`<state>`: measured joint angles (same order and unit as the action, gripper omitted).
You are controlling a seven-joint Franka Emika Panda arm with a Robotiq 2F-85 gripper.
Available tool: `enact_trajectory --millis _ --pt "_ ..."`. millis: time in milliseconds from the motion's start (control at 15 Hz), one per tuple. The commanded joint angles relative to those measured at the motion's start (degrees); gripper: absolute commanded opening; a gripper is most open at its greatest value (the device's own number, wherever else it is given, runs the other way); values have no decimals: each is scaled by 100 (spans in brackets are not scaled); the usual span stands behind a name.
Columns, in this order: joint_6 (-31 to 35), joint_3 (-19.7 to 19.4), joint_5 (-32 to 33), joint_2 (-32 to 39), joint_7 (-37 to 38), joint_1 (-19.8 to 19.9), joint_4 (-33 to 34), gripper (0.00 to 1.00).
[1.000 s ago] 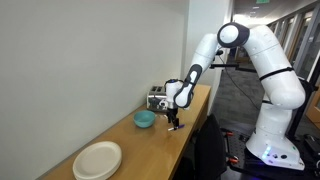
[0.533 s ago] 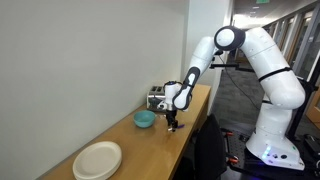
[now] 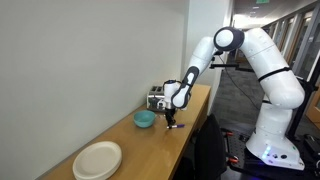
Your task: Pick the pen on the table and put it in the bowl
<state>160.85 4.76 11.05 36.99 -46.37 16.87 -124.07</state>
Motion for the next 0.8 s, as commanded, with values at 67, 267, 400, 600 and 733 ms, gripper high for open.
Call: enact_trajectory --millis 67,267,400,600,733 --pt "-8 42 118 29 -28 44 72 2" --pt "-59 113 52 -129 5 60 15 3" --pt "-156 144 52 -282 38 3 54 3" --pt "-380 187 50 -601 77 -133 210 3" --pt "-654 240 10 -772 23 -204 420 3"
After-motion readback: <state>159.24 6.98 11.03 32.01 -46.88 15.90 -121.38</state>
